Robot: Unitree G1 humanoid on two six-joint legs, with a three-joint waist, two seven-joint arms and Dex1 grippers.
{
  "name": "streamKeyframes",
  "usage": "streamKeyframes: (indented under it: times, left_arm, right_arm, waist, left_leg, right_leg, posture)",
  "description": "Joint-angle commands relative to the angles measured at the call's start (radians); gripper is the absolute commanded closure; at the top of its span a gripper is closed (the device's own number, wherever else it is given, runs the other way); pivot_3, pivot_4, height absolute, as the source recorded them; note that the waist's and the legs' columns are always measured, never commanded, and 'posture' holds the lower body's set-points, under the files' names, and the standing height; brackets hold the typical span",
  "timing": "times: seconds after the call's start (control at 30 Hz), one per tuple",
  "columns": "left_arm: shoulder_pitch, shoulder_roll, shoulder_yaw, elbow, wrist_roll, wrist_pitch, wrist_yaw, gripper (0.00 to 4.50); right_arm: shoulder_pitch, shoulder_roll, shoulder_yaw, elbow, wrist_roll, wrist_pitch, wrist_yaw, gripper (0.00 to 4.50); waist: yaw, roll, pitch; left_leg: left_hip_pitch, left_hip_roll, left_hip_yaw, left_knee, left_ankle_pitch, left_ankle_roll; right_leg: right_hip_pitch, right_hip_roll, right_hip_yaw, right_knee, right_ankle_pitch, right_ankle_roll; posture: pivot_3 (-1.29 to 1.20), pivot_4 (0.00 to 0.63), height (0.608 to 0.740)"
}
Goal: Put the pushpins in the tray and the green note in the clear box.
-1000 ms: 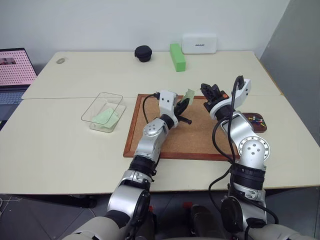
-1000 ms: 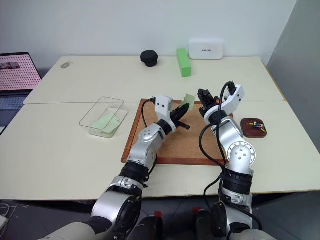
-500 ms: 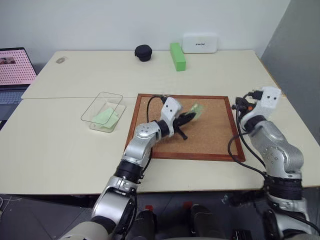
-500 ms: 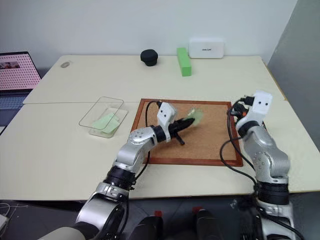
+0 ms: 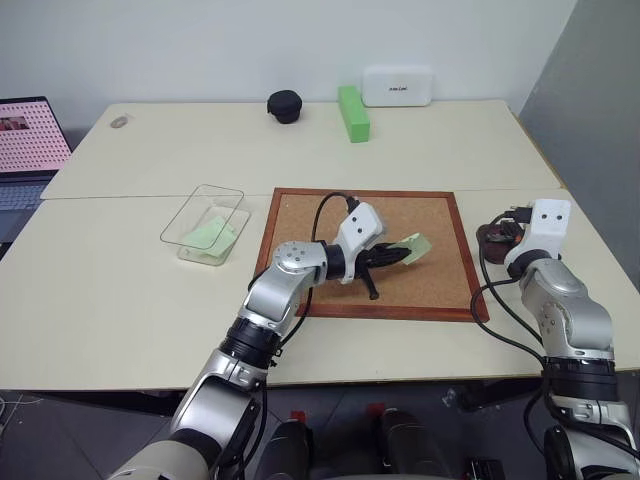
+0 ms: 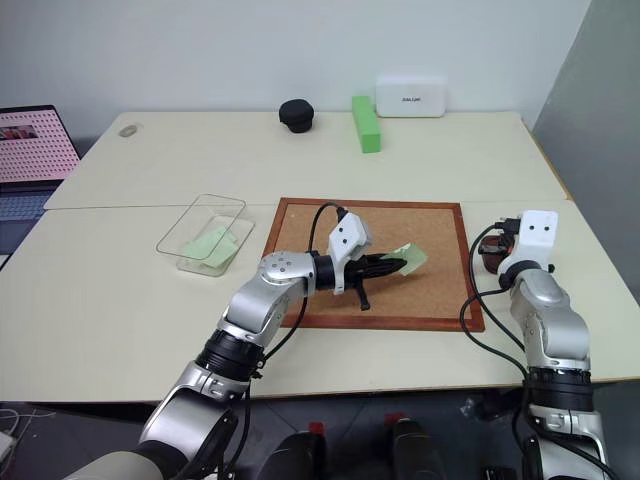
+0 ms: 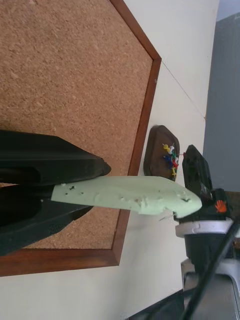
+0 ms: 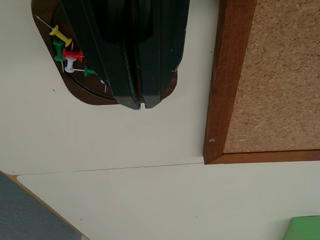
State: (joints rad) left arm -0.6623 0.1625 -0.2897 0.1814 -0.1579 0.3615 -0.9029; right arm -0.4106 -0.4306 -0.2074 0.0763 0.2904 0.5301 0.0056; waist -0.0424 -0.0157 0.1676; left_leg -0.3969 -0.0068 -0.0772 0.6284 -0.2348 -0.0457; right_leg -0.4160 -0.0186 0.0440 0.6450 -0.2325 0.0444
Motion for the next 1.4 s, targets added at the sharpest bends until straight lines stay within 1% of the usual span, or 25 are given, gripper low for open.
streamKeyframes:
  times: [0.03,0.1,0.17,0.2,0.23,0.37,0.4,0.43,0.5,0.53,0.57,0.77,0.8,1.2,1.3,1.4]
  left_arm:
    - [0.003,0.005,-0.006,-0.061,-0.015,0.01,-0.009,4.46]
    - [0.004,0.005,-0.004,-0.063,-0.012,0.009,-0.001,4.46]
    - [0.004,0.003,-0.002,-0.064,-0.013,0.011,0.006,4.5]
    - [0.005,0.002,-0.001,-0.064,-0.013,0.013,0.009,4.5]
    - [0.005,0.001,0.0,-0.065,-0.014,0.014,0.01,4.5]
    - [0.009,-0.002,0.002,-0.069,-0.019,0.022,0.017,4.5]
    - [0.01,-0.002,0.003,-0.07,-0.02,0.025,0.019,4.5]
    - [0.011,-0.003,0.004,-0.072,-0.022,0.027,0.02,4.5]
    - [0.012,-0.003,0.005,-0.073,-0.024,0.03,0.021,4.5]
    - [0.011,-0.003,0.005,-0.074,-0.023,0.031,0.021,4.5]
    - [0.011,-0.002,0.006,-0.073,-0.024,0.031,0.02,4.5]
    - [0.004,-0.009,0.008,-0.069,-0.025,0.034,0.021,4.5]
    - [0.003,-0.01,0.007,-0.069,-0.025,0.035,0.021,4.5]
    - [0.002,-0.009,0.011,-0.068,-0.026,0.039,0.017,4.5]
    - [0.0,-0.013,0.017,-0.068,-0.027,0.04,0.027,4.5]
    - [-0.002,-0.016,0.037,-0.067,-0.029,0.042,0.05,4.5]
  right_arm:
    - [-0.025,-0.022,-0.016,0.042,-0.039,-0.059,0.032,4.5]
    - [-0.029,-0.024,-0.015,0.074,-0.053,-0.078,0.046,4.5]
    - [-0.034,-0.022,-0.021,0.097,-0.062,-0.094,0.052,4.05]
    - [-0.036,-0.021,-0.025,0.106,-0.064,-0.101,0.053,3.93]
    - [-0.038,-0.02,-0.028,0.112,-0.066,-0.105,0.054,3.6]
    - [-0.049,-0.021,-0.039,0.141,-0.072,-0.12,0.066,2.6]
    - [-0.05,-0.021,-0.039,0.146,-0.076,-0.124,0.067,2.49]
    - [-0.051,-0.021,-0.039,0.149,-0.079,-0.126,0.068,2.18]
    - [-0.05,-0.021,-0.038,0.151,-0.084,-0.13,0.069,2.05]
    - [-0.049,-0.021,-0.037,0.152,-0.085,-0.132,0.071,1.65]
    - [-0.048,-0.02,-0.035,0.151,-0.088,-0.134,0.072,1.52]
    - [-0.04,-0.021,-0.033,0.147,-0.105,-0.137,0.073,0.12]
    - [-0.041,-0.021,-0.034,0.149,-0.108,-0.139,0.073,0.03]
    - [-0.037,-0.016,-0.05,0.141,-0.121,-0.148,0.067,0.03]
    - [-0.032,-0.006,-0.075,0.133,-0.103,-0.159,0.058,0.03]
    - [-0.035,0.026,-0.117,0.11,-0.04,-0.149,0.08,0.03]
  waist:
    - [0.001,0.0,0.0]
    - [0.001,0.0,0.0]
    - [0.001,0.0,0.0]
    - [0.001,0.0,0.0]
    - [0.001,0.0,0.0]
    - [0.0,0.0,0.0]
    - [0.0,0.0,0.0]
    - [0.001,0.0,0.0]
    - [0.001,0.0,0.0]
    - [0.001,0.0,0.0]
    - [0.001,0.0,0.0]
    - [0.001,0.0,0.0]
    - [0.001,0.0,0.0]
    - [0.001,0.0,0.0]
    - [0.001,0.0,0.0]
    - [0.001,0.0,0.0]
  left_leg:
    - [0.0,0.0,0.0,0.0,0.0,0.0]
    - [0.0,0.0,0.0,0.0,0.0,0.0]
    - [0.0,0.0,0.0,0.0,0.0,0.0]
    - [0.0,0.0,0.0,0.0,0.0,0.0]
    - [0.0,0.0,0.0,0.0,0.0,0.0]
    - [0.0,0.0,0.0,0.0,0.0,0.0]
    - [0.0,0.0,0.0,0.0,0.0,0.0]
    - [0.0,0.0,0.0,0.0,0.0,0.0]
    - [0.0,0.0,0.0,0.0,0.0,0.0]
    - [0.0,0.0,0.0,0.0,0.0,0.0]
    - [0.0,0.0,0.0,0.0,0.0,0.0]
    - [0.0,0.0,0.0,0.0,0.0,0.0]
    - [0.0,0.0,0.0,0.001,0.0,0.0]
    - [0.0,0.0,0.0,0.001,0.0,0.0]
    - [0.0,0.0,0.0,0.001,0.0,0.0]
    - [0.0,0.0,0.0,0.001,0.0,0.0]
  right_leg:
    - [0.0,0.0,0.0,0.0,0.0,0.0]
    - [0.0,0.0,0.0,0.0,0.0,0.0]
    - [0.0,0.0,0.0,0.0,0.0,0.0]
    - [0.0,0.0,0.0,0.0,0.0,0.0]
    - [0.0,0.0,0.0,0.0,0.0,0.0]
    - [0.0,0.0,0.0,0.001,0.0,0.0]
    - [0.0,0.0,0.0,0.001,0.0,0.0]
    - [0.0,0.0,0.0,0.001,0.0,0.0]
    - [0.0,0.0,0.0,0.001,0.0,0.0]
    - [0.0,0.0,0.0,0.001,0.0,0.0]
    - [0.0,0.0,0.0,0.001,0.0,0.0]
    - [0.0,0.0,0.0,0.001,0.001,-0.002]
    - [0.0,0.0,0.0,0.001,0.001,-0.002]
    - [0.0,0.0,0.0,0.001,0.003,-0.004]
    - [0.0,0.0,0.0,0.001,0.003,-0.004]
    - [0.0,0.0,0.001,0.001,0.003,-0.005]
  posture:
    - [0.0,0.15,0.74]
    - [0.0,0.15,0.74]
    - [0.0,0.15,0.74]
    - [0.0,0.15,0.74]
    - [0.0,0.15,0.74]
    - [0.0,0.15,0.74]
    - [0.0,0.15,0.74]
    - [0.0,0.15,0.74]
    - [0.0,0.15,0.74]
    - [0.0,0.15,0.74]
    - [0.0,0.15,0.74]
    - [0.0,0.15,0.74]
    - [0.0,0.15,0.74]
    - [0.0,0.15,0.74]
    - [0.0,0.15,0.74]
    - [0.0,0.15,0.74]
